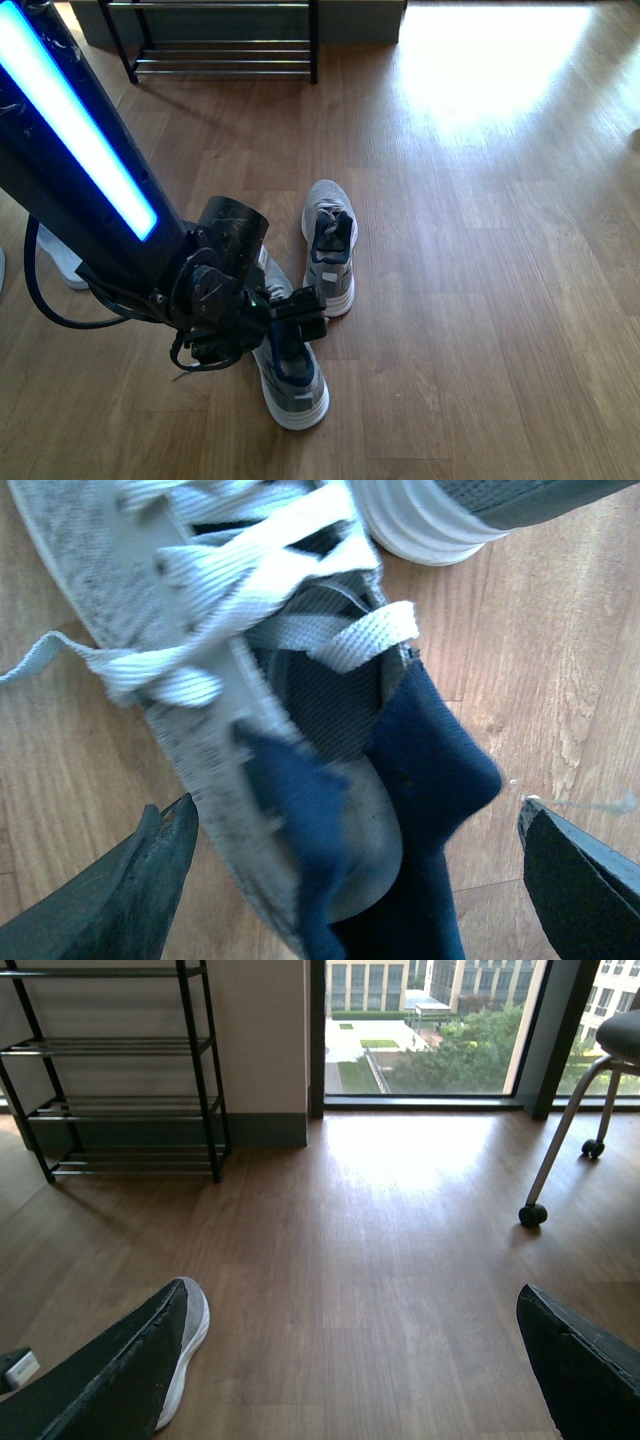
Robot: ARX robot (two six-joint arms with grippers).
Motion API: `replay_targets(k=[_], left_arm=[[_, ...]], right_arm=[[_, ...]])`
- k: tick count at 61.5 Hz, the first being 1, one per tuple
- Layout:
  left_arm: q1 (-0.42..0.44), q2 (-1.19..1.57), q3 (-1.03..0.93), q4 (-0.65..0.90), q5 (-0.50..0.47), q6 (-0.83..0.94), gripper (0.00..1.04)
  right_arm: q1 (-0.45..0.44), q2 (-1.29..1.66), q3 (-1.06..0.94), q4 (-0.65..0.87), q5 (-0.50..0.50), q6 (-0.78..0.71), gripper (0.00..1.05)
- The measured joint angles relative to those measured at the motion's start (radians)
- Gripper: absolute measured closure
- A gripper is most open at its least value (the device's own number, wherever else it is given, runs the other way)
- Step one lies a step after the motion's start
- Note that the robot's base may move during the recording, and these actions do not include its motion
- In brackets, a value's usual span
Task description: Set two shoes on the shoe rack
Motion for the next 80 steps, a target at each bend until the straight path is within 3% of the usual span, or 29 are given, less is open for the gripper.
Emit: replay_targets(k=[14, 38, 50, 80], left_arm=[[0.015, 0.051, 0.036, 0.009, -0.08, 0.012, 0.09], [0.036, 0.082, 0.078, -0.074, -0.122, 0.01, 0.09], [0.014, 0.04, 0.03, -0.065, -0.073, 0.013, 0.09], [-0.007, 0.015, 0.01, -0.161, -0.093, 0.051, 0.09]], right_arm=[[0.0, 0.0, 0.0, 0.0, 0.0, 0.0, 0.09], [0.0, 0.0, 0.0, 0.0, 0.0, 0.0, 0.09], [0.0, 0.0, 0.0, 0.0, 0.0, 0.0, 0.09], [0.0, 0.0, 0.0, 0.0, 0.0, 0.0, 0.09]])
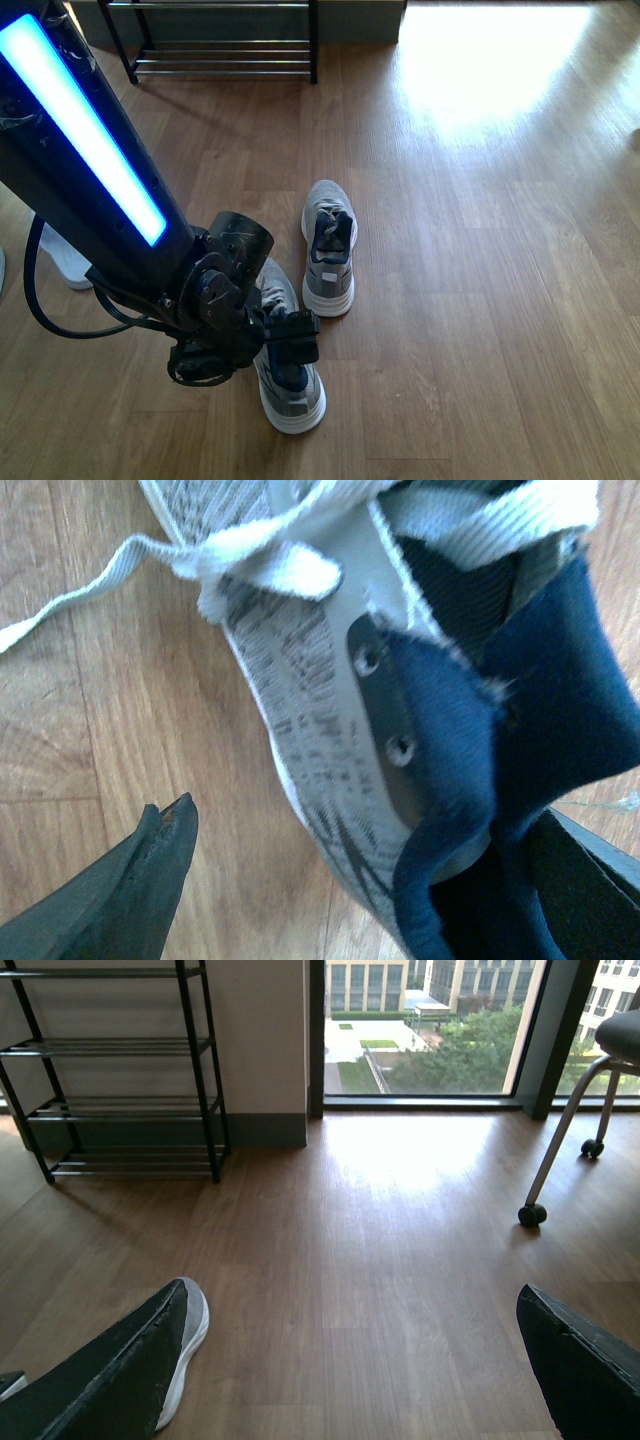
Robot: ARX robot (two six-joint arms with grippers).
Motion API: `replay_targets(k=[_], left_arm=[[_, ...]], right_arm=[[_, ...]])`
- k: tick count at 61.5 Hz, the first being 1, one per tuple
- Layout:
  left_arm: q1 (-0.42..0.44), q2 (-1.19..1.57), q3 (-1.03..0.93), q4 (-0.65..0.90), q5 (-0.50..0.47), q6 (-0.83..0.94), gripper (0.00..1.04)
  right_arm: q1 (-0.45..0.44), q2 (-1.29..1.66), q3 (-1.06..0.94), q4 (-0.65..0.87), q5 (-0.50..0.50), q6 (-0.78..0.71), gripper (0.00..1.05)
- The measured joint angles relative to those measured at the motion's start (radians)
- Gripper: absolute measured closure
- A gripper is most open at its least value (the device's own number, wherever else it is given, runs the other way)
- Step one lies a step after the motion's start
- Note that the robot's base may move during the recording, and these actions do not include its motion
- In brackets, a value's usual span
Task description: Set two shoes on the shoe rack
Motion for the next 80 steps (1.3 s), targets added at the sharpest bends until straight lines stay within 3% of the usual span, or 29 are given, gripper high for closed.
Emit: replay_targets(k=[30, 61, 80], left_arm=[[-0.003, -0.085, -0.058, 0.041, 0.036, -0.002, 0.09], [0.011, -0.037, -0.03, -0.01, -0.041, 0.038, 0.09], [0.021, 0.017, 0.034, 0.064, -0.062, 0.101, 0.09]], right_arm=[[0.0, 0.0, 0.0, 0.0, 0.0, 0.0, 0.09], [0.0, 0.0, 0.0, 0.0, 0.0, 0.0, 0.09], [0.0, 0.0, 0.0, 0.0, 0.0, 0.0, 0.09]])
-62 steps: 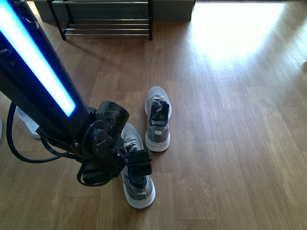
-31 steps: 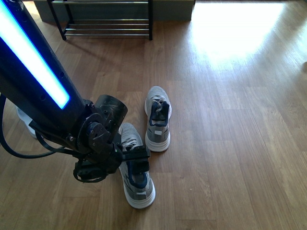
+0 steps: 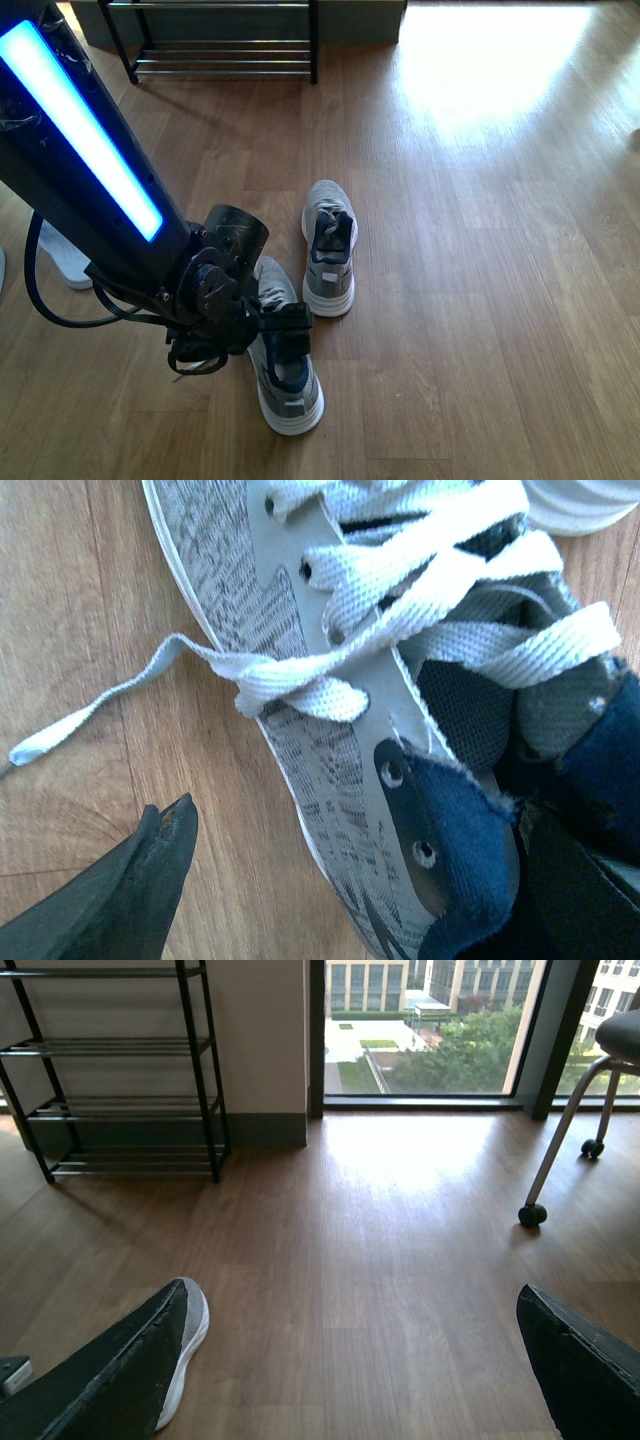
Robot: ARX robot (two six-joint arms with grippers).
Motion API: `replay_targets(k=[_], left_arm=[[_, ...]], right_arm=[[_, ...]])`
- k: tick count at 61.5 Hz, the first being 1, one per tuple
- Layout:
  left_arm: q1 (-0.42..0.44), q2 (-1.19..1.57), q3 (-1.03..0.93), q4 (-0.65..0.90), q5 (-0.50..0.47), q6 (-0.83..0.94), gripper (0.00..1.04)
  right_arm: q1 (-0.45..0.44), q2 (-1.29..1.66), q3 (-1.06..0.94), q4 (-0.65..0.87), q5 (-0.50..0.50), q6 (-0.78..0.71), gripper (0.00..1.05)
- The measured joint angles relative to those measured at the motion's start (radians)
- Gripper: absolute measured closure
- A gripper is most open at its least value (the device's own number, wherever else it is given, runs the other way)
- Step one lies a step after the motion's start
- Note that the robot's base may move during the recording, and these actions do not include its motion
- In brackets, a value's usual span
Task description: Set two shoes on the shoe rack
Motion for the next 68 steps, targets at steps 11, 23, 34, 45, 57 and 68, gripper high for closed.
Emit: replay_targets(k=[11, 23, 34, 45, 57, 68], left_arm=[[0.014, 0.017, 0.003, 0.033, -0.057, 0.043, 0.24], [0.014, 0.027, 0.003, 0.026, -0.05, 0.034, 0.61], [0.015, 0.027, 0.003, 0.025, -0.058, 0.013, 0.91], [0.021, 0.023, -0.006, 0.016, -0.111, 0.007, 1.03], [0.046, -0.117, -0.18, 0.12, -0.219, -0.011, 1.03], [0.071, -0.373, -0.389, 0.23, -0.333, -0.013, 1.03]], right_arm=[[0.0, 0.0, 0.0, 0.0, 0.0, 0.0, 0.09], [0.0, 0.0, 0.0, 0.0, 0.0, 0.0, 0.09], [0.0, 0.0, 0.0, 0.0, 0.0, 0.0, 0.09], [0.0, 0.0, 0.0, 0.0, 0.0, 0.0, 0.09], [0.0, 0.0, 0.0, 0.0, 0.0, 0.0, 0.09], [0.0, 0.0, 0.0, 0.0, 0.0, 0.0, 0.09]])
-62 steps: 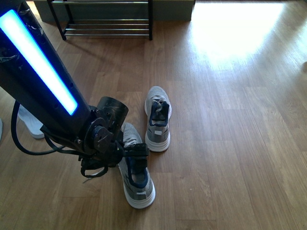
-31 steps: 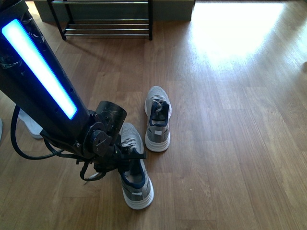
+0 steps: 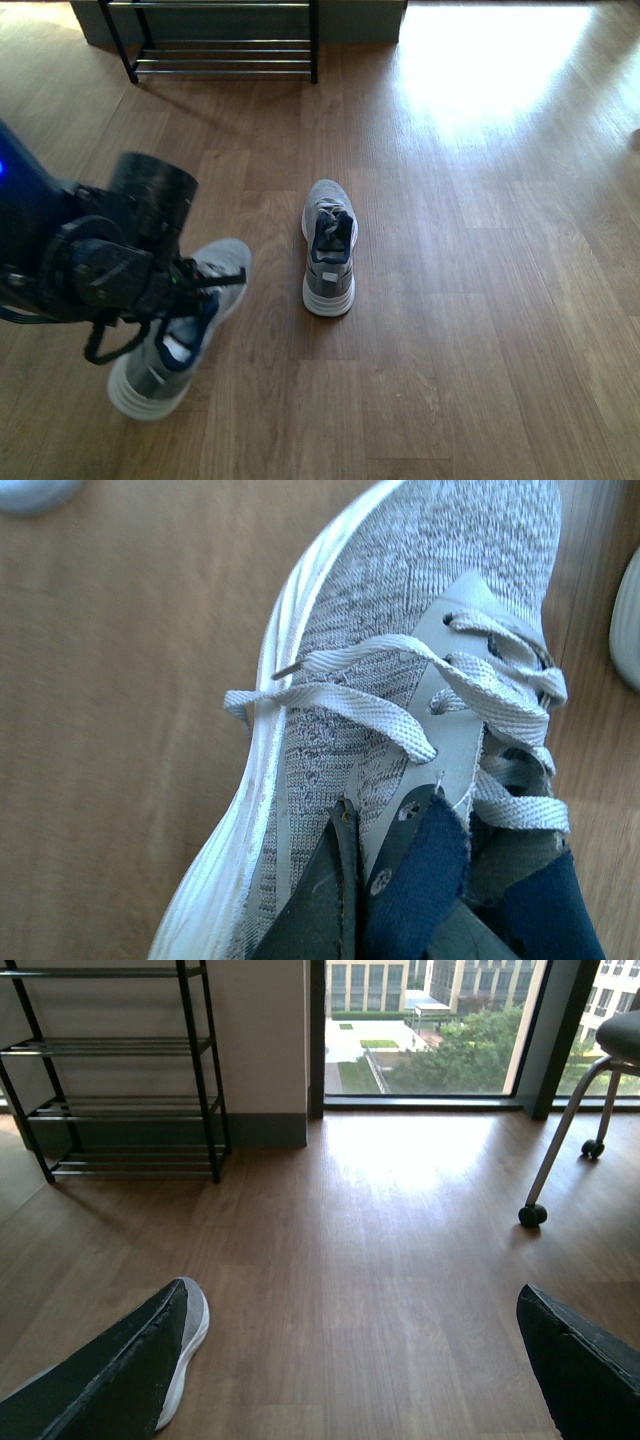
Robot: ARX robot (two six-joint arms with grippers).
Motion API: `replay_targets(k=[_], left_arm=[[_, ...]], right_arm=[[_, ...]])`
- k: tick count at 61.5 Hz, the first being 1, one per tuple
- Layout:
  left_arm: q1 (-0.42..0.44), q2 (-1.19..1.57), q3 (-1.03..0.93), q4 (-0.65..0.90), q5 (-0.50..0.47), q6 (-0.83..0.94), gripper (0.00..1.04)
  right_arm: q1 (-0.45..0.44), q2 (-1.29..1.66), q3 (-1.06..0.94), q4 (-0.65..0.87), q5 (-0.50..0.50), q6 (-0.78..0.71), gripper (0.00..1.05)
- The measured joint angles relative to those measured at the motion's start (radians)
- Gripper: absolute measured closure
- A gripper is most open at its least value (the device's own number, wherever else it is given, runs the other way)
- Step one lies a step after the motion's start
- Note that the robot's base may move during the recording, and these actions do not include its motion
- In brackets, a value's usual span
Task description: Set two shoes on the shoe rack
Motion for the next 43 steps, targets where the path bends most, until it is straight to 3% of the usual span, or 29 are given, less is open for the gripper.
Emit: replay_targets(k=[18, 28, 35, 39, 43], left_arm=[[0.01, -0.523, -0.367, 0.121, -0.203, 0.056, 1.03], [-0.019, -0.951, -0.599, 0.055, -0.39, 0.143, 1.03], [-0.131, -1.316, -0.7, -0.138, -0.573, 0.196, 1.03], [-0.254, -1.548, -0.728, -0.28, -0.707, 0.226, 1.03], [-0.327, -1.714, -0.736, -0.314, -0.727, 0.246, 1.03]], right_arm=[[0.0, 0.0, 0.0, 0.0, 0.0, 0.0, 0.09], [0.0, 0.0, 0.0, 0.0, 0.0, 0.0, 0.09], [0.0, 0.0, 0.0, 0.0, 0.0, 0.0, 0.09], [0.0, 0.0, 0.0, 0.0, 0.0, 0.0, 0.09], [0.0, 0.0, 0.0, 0.0, 0.0, 0.0, 0.09]])
